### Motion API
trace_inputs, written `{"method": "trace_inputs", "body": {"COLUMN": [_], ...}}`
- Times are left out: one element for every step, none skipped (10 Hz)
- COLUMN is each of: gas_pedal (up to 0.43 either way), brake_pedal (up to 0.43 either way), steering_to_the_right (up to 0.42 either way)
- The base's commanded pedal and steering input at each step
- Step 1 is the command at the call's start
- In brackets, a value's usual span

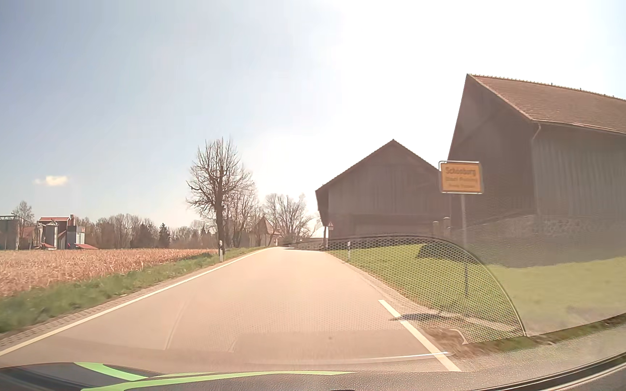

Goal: Follow the waypoints while adhering to traffic rules and regulations

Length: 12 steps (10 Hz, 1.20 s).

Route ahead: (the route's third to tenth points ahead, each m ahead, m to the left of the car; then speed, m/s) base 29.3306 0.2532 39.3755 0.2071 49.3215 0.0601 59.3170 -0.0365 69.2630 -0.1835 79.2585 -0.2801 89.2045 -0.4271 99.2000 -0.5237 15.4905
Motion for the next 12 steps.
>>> {"method": "trace_inputs", "body": {"gas_pedal": [0.0,0.0,0.0,0.0,0.008,0.039,0.067,0.079,0.098,0.11,0.11,0.11], "brake_pedal": [0.0,0.0,0.0,0.0,0.0,0.0,0.0,0.0,0.0,0.0,0.0,0.0], "steering_to_the_right": [-0.01,-0.008,-0.007,-0.006,-0.005,-0.004,-0.004,-0.003,-0.004,-0.004,-0.004,-0.004]}}
